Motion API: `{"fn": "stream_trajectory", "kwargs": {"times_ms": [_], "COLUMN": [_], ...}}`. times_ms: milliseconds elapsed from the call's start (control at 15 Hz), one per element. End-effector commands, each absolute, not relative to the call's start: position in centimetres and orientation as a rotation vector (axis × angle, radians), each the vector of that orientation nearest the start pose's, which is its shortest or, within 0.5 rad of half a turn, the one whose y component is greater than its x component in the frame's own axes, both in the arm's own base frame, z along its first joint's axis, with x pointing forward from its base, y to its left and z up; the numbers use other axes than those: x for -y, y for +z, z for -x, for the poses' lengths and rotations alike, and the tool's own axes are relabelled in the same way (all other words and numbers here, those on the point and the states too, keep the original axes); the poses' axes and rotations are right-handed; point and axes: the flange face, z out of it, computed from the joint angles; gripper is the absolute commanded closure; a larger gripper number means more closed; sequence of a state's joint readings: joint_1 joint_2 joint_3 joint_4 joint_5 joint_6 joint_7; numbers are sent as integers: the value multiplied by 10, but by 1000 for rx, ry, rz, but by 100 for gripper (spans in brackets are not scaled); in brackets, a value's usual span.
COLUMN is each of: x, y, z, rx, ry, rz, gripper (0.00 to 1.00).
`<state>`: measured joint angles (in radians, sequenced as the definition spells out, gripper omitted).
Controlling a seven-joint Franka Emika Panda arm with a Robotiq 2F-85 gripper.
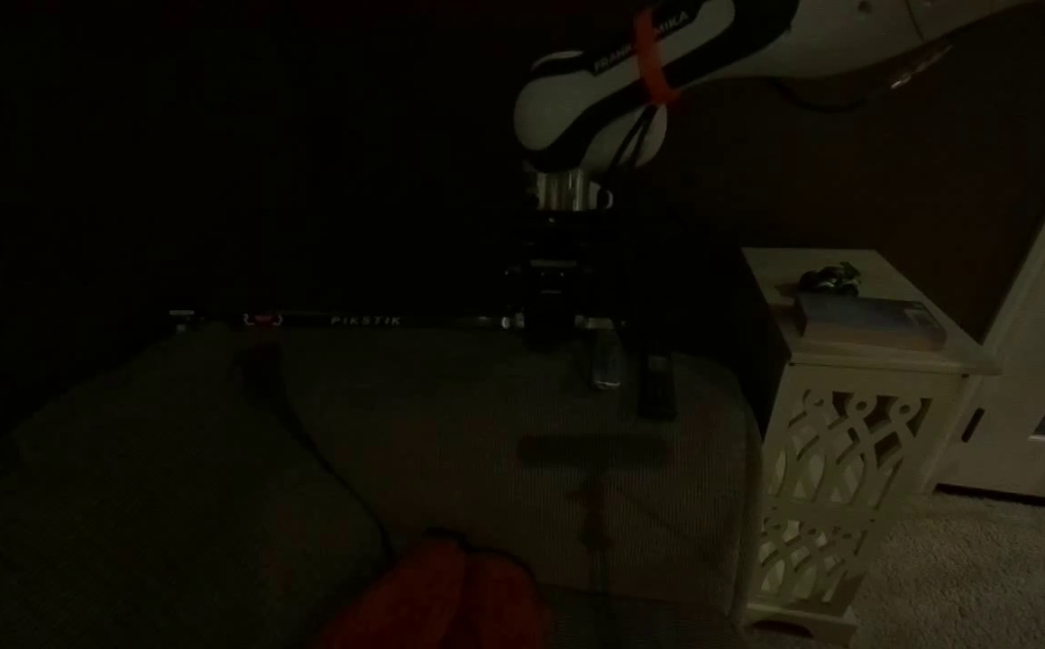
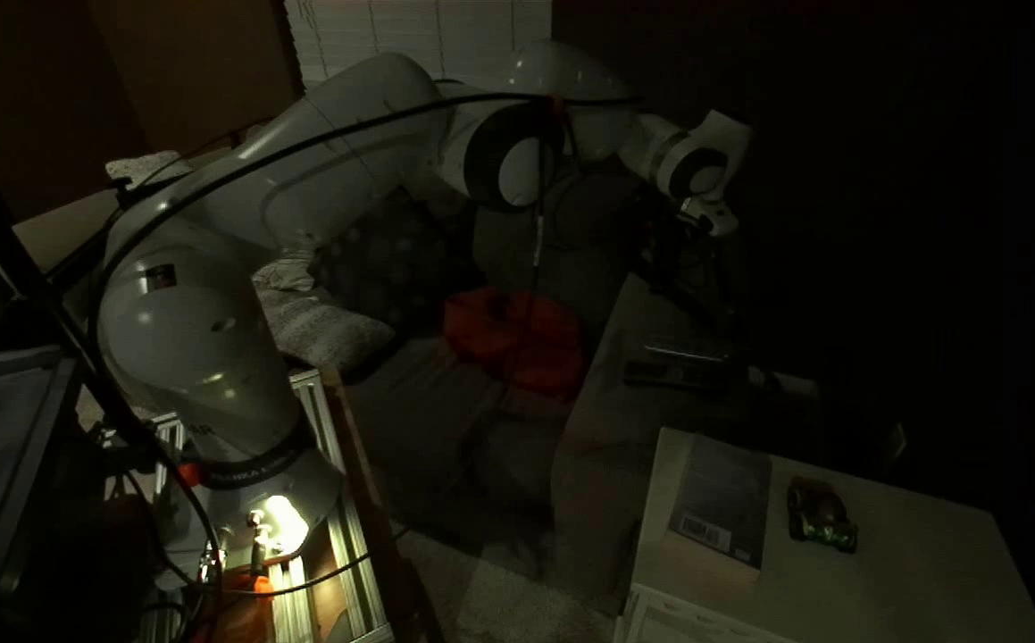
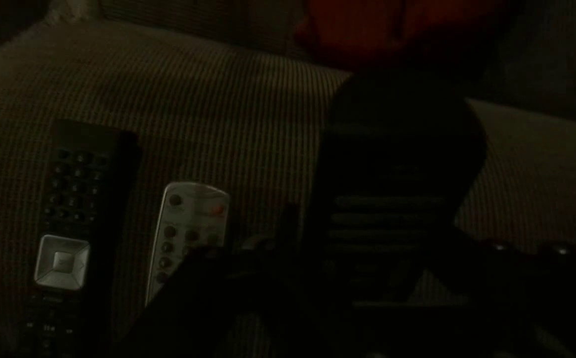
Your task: Put the black remote on the book on the table
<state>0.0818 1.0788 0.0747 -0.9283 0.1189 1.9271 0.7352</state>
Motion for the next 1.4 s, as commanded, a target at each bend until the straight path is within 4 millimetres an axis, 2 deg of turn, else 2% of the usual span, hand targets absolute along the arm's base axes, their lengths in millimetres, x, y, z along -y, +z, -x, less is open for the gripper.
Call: {"fn": "stream_trajectory", "kwargs": {"times_ms": [0,333,533,800,1000,1333], "x": [-100,-87,-77,-65,-64,-58], "y": [237,254,268,302,332,398], "z": [-763,-738,-725,-725,-724,-744], "rx": [-778,-542,-377,-295,-309,-544], "ry": [427,756,877,840,796,416], "rz": [2805,2776,2736,2687,2648,2711], "gripper": [67,67,67,67,67,67]}}
